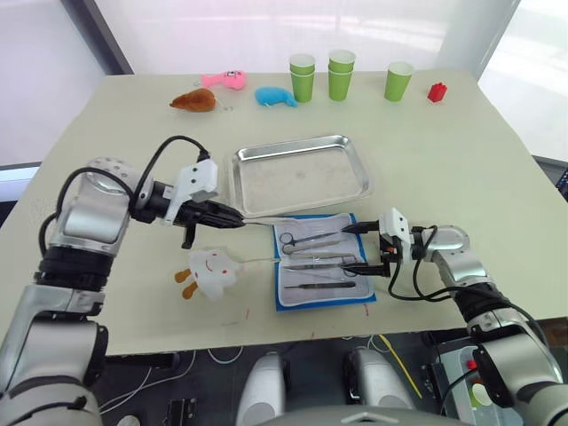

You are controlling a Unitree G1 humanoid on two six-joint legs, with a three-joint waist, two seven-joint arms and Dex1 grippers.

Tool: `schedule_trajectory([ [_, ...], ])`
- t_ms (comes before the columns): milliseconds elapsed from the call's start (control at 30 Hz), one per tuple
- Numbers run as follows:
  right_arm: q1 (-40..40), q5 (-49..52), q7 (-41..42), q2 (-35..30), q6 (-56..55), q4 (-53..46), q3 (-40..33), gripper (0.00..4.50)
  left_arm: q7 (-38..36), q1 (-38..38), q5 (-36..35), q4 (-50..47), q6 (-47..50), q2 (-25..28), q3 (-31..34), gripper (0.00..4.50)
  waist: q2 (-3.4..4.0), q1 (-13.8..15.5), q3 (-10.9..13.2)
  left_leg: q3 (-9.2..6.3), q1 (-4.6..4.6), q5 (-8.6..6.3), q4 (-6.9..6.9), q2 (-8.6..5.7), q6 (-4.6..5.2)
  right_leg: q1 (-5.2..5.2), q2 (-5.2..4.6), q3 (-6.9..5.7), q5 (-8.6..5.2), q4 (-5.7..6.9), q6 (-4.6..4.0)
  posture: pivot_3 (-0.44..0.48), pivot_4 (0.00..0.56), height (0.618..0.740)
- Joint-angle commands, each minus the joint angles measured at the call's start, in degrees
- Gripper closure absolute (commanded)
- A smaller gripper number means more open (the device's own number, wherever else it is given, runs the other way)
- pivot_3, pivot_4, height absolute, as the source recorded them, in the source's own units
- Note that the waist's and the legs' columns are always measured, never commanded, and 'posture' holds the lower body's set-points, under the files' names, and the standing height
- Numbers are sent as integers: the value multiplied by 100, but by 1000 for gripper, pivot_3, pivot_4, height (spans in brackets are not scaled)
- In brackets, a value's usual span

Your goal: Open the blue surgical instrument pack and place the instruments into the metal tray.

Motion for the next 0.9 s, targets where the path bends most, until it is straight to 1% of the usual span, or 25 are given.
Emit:
schedule_trajectory([
  [33, 271, -473, 120, 26, 206, 415, 459, 0, 444, -76, -373, -173, 219, -82, 566, 4438, -3, 1, -2, 0, 0, 0, 0, 0, 0, 0, 0, 0, 0, 0, 0, 0, 150, 740],
  [167, 260, -479, 151, 10, 181, 448, 453, 0, 1623, -115, -266, -86, 239, -511, 929, 4438, -8, 4, -5, 0, 2, 0, 0, 0, 0, 1, 0, 1, 0, 0, 0, 0, 150, 740],
  [333, 248, -500, 167, 10, 153, 487, 460, 0, 3618, -82, -445, -543, 932, -1521, 1547, 4438, -21, 7, -10, -1, 2, 0, 0, 0, 0, 1, -1, 3, 1, 1, 0, 0, 150, 740],
  [367, 252, -501, 170, 10, 147, 481, 462, 0, 4184, -88, -240, -606, 958, -1714, 1599, 4438, -24, 7, -12, -3, 1, 0, 0, 1, 0, 1, -2, 1, 1, 0, 1, 0, 150, 740],
  [467, 262, -498, 188, 2, 150, 453, 462, 0, 5287, -90, 178, -804, 1139, -2083, 1569, 4438, -24, 3, -12, -7, 3, 0, 0, 0, 0, 1, -2, 6, 1, 2, 0, 0, 150, 740],
  [533, 276, -498, 204, -12, 136, 448, 459, 0, 5818, -89, 212, -1014, 1458, -2325, 1604, 4438, -24, 6, -12, -7, 6, 0, -4, 0, -1, 1, -2, 9, 2, 3, 0, 0, 150, 740],
  [667, 300, -495, 229, -42, 147, 409, 462, 0, 6668, -31, 254, -1485, 1748, -2943, 1595, 4438, -27, 17, -14, -5, 6, 0, -4, -1, -1, 2, -3, 10, 2, 2, 0, 0, 150, 740],
  [767, 307, -496, 251, -66, 144, 407, 464, 0, 7146, 45, 210, -1744, 2007, -3339, 1654, 4438, -27, 25, -14, -5, 7, 0, -4, -2, -2, 3, -3, 11, 2, 2, 0, 0, 150, 740],
  [900, 295, -498, 259, -87, 155, 383, 463, 0, 7940, 327, 332, -1995, 2192, -3976, 1636, 4438, -27, 28, -14, -6, 21, -1, -11, -3, -2, 8, -5, 21, 2, 1, 0, 0, 150, 740],
])
